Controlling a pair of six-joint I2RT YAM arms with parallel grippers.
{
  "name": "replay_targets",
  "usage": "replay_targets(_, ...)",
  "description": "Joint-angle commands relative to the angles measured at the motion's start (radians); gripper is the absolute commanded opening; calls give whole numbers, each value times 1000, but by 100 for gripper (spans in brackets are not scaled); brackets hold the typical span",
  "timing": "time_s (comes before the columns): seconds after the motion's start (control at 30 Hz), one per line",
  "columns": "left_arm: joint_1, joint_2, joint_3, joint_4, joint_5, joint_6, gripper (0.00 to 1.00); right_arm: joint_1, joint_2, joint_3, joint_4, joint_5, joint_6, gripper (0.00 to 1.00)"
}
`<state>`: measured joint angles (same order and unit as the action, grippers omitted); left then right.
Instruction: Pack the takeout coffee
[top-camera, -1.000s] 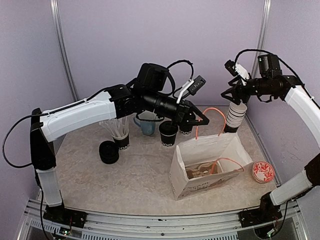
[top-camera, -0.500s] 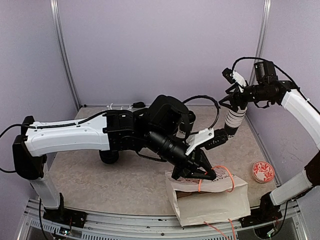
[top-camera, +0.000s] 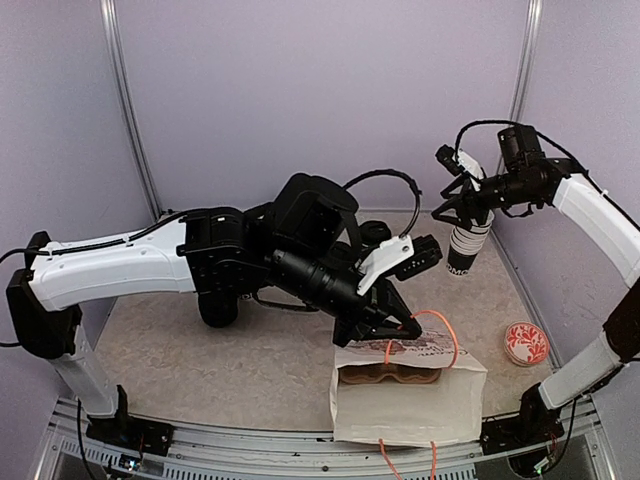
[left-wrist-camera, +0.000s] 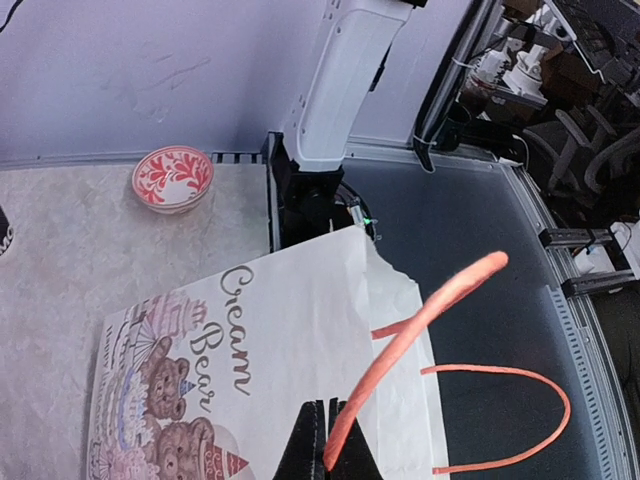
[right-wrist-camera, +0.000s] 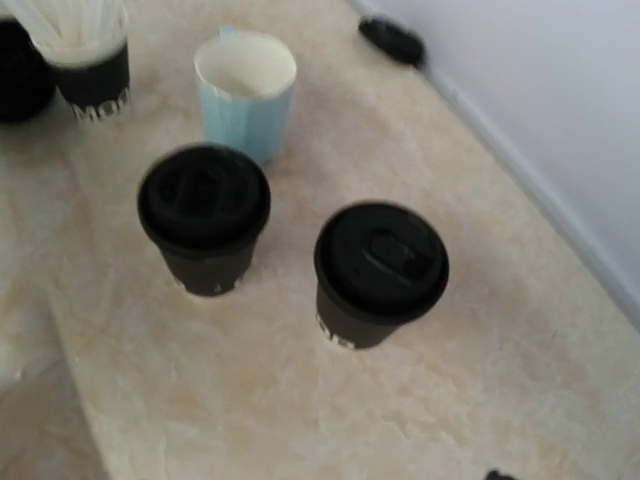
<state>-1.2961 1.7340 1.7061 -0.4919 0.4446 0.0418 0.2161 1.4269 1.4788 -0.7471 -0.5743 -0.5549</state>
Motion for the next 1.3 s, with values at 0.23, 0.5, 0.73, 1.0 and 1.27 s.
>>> replay_targets(0.23,195,-85,38,-192,32,-190,0,84,312,219,-172,76,-82,69)
replay_targets(0.5,265,-37,111,-296,91,-173,0,139,592,520,-215,126,-37,73)
replay_targets(0.73,269,-20,133,-320,126,-155,0,164,793,752,-262,132,-18,78)
replay_targets(1.0,266,-40,117,-310,118,-164,0,196,863,777,-217,176,19,79)
replay_targets(1.27,265,-42,103,-293,108,-166,0,197,897,779,-212,185,42,76)
